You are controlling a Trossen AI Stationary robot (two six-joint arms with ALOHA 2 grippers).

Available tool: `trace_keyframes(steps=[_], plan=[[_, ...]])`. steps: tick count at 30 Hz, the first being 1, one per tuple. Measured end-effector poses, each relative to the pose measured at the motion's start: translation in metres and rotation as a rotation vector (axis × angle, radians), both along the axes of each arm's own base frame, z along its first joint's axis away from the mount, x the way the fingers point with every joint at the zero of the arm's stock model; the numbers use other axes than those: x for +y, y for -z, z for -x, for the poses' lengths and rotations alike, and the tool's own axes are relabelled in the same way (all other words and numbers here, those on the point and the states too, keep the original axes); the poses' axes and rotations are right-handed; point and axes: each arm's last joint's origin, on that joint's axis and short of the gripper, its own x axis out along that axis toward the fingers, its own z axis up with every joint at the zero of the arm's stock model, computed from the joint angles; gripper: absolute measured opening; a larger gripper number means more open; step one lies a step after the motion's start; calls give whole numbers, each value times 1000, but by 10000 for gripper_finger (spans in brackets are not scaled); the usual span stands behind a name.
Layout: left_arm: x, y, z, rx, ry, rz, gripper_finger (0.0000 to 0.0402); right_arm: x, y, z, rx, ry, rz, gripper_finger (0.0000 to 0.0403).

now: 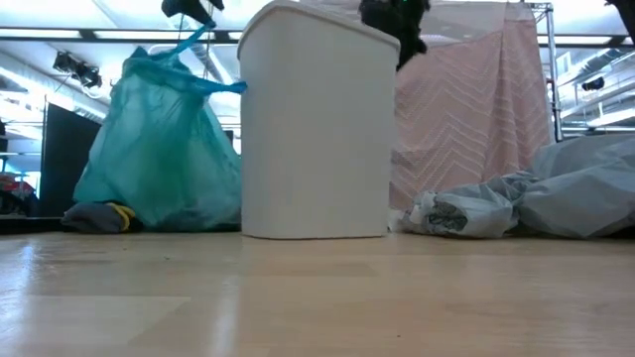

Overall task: Place trash/remove bag and relplace
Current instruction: Remove the trash bag from the trash bin

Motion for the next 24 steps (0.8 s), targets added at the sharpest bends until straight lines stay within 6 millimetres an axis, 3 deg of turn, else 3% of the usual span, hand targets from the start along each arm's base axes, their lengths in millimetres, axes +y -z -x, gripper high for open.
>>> trace_keyframes(steps=[5, 9, 13, 19, 24], plan=[[-8, 3, 0, -57, 150, 146, 275, 12, -37, -9, -232, -70, 93, 156], [-12, 2, -2, -118, 303, 172, 275, 19, -63, -28, -531, -148, 151, 156], [-17, 0, -3, -158, 442, 155, 275, 24, -79, -44, -706, -186, 274, 154], [-28, 4, 15, 35, 401, 53, 275, 22, -68, -83, -851, -226, 308, 153], [-35, -7, 22, 0, 368, -17, 275, 26, -31, -130, -875, -337, 259, 153]])
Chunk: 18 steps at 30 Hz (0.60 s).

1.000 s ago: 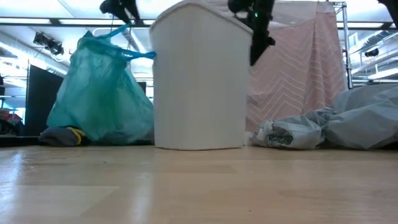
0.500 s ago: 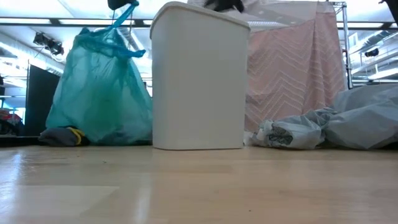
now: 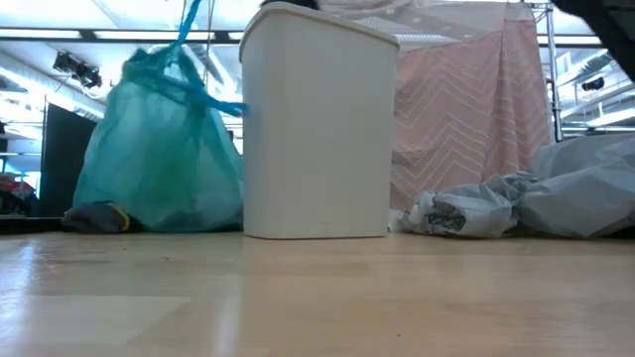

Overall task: Place trash/remove bag and relplace
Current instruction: Remove the trash bag from the trash bin

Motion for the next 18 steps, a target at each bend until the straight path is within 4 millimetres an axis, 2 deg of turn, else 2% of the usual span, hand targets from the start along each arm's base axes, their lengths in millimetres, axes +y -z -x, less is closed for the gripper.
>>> trace_keyframes(steps=[4, 9, 18], plan=[[-2, -1, 4, 39, -34, -10, 275, 7, 19, -27, -52, -36, 13, 153], [-3, 1, 5, 41, -42, -5, 275, 20, 34, -49, -113, -72, 35, 151], [-7, 1, 0, 40, -12, 9, 275, 23, 40, -56, -139, -32, 45, 151]])
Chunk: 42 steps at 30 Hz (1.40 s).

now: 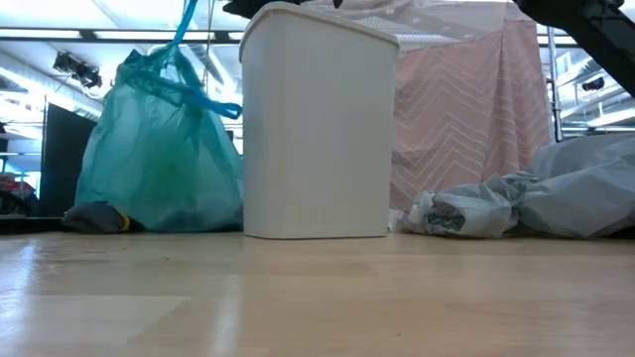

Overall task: Place trash/remove bag and relplace
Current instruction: Remove the trash bag from the trash bin

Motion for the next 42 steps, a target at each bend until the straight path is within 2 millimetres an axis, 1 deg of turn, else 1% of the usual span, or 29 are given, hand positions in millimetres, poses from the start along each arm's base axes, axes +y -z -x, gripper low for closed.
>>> trace_keyframes(steps=[4, 7, 14, 16, 19, 23, 28, 31, 34, 37, 42], plan=[[-4, 1, -7, -5, 14, 35, 275, 0, -7, 2, -56, -1, 11, 151], [-6, 2, -13, 2, 37, 42, 275, 2, -8, 1, -58, -7, 11, 151], [-4, 7, -34, -38, 91, 6, 275, 7, -7, 0, -55, -36, 1, 151], [-4, 9, -37, -26, 91, 2, 275, 9, -7, 0, -52, -41, 1, 151], [-4, 10, -38, 0, 69, -17, 275, 10, -3, -1, -8, -42, -9, 151], [-4, 12, -33, 54, 26, -34, 275, 10, 6, -1, 80, -41, -27, 151], [-5, 13, -27, 104, -25, -65, 275, 0, 15, 2, 171, 41, -43, 151], [-6, 13, -27, 98, -38, -49, 275, -7, 15, 4, 164, 57, -44, 151], [-6, 13, -28, 85, -43, -23, 275, -9, 10, 4, 119, 18, -33, 151], [-6, 12, -28, 74, -38, -28, 275, -8, 5, 3, 73, -9, -22, 151], [-4, 8, -32, 15, -32, -43, 275, -5, 6, 3, 79, -42, -25, 151]])
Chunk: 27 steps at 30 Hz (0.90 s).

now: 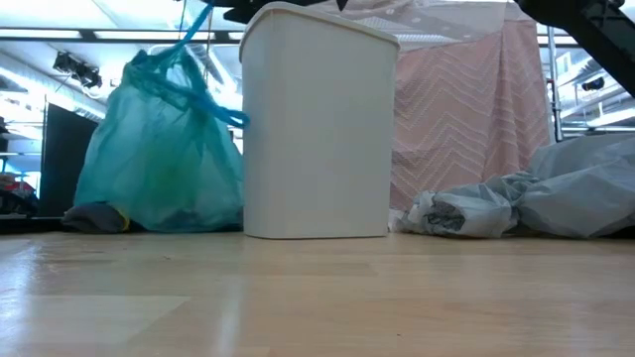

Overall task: Place trash/remove bag and relplace
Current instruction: Remove the trash bag from the trash bin

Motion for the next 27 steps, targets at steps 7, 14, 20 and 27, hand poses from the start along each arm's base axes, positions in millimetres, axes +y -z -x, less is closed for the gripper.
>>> trace_keyframes(steps=[7, 14, 20, 27], plan=[[2, -3, -5, -62, 38, 3, 275, 2, 0, 0, -3, -14, 0, 151], [8, 0, -15, -52, 40, 8, 275, 4, -1, -1, -23, -47, -51, 151], [14, 7, -26, -26, 47, 32, 275, 8, -1, -2, -28, -52, -79, 147], [14, 7, -25, -12, 56, 25, 275, 5, 2, -1, 5, -30, -86, 57]])
